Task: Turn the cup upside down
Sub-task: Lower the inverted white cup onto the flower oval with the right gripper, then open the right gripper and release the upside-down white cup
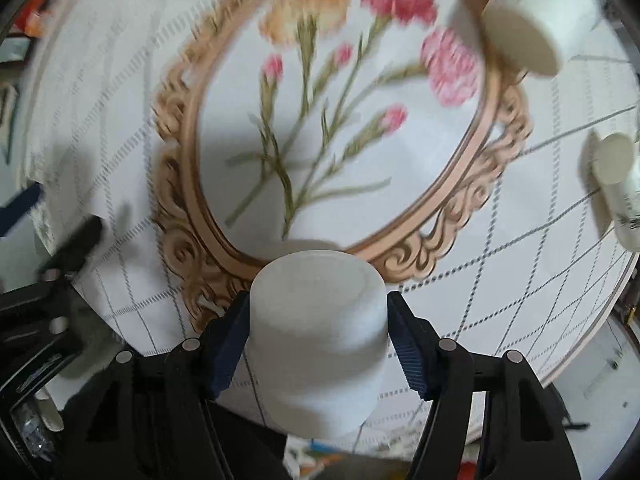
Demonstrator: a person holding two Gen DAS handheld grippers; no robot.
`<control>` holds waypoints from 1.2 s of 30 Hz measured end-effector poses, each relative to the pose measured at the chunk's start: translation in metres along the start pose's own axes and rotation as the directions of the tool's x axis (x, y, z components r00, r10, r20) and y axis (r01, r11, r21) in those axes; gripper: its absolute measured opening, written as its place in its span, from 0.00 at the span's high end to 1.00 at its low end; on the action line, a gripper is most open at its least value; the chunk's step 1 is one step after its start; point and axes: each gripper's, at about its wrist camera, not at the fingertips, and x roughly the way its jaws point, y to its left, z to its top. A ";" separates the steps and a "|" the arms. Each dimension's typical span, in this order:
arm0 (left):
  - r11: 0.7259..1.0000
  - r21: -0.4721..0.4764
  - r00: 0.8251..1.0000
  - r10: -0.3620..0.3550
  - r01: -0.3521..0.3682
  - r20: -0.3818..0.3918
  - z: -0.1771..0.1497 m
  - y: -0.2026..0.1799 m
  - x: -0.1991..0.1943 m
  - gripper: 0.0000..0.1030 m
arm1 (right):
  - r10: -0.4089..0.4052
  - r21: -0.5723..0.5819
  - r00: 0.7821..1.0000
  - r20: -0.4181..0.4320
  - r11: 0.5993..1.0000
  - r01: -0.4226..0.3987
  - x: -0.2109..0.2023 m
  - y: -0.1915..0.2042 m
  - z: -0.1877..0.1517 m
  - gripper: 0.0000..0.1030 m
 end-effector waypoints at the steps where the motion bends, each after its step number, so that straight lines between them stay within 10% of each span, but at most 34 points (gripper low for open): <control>1: 1.000 -0.001 1.000 -0.005 0.005 -0.003 0.002 0.001 0.001 0.12 | 0.003 0.007 0.999 0.048 1.000 -0.003 -0.009 -0.002 -0.002 0.33; 5: 1.000 -0.006 1.000 -0.020 0.020 -0.018 0.008 0.002 0.004 0.12 | 0.020 0.084 0.955 0.296 0.995 -0.047 -0.042 -0.016 -0.016 0.33; 11: 0.999 -0.019 0.999 -0.032 0.031 -0.042 0.016 0.006 0.009 0.12 | -0.061 0.201 0.750 0.659 0.975 -0.098 -0.065 -0.021 -0.056 0.33; 17: 1.000 -0.005 0.999 -0.027 0.026 -0.037 0.015 0.010 0.004 0.12 | -0.136 0.231 0.661 0.738 0.971 -0.058 -0.042 0.002 -0.089 0.33; 23: 0.999 0.028 0.999 -0.029 0.029 -0.030 0.010 0.003 0.000 0.12 | -0.150 0.222 0.663 0.733 0.975 -0.026 -0.027 0.011 -0.106 0.32; 36: 0.990 0.139 0.996 -0.032 0.019 0.087 -0.013 -0.028 -0.042 0.12 | -0.159 0.386 0.769 0.620 0.914 -0.122 -0.039 0.000 -0.123 0.06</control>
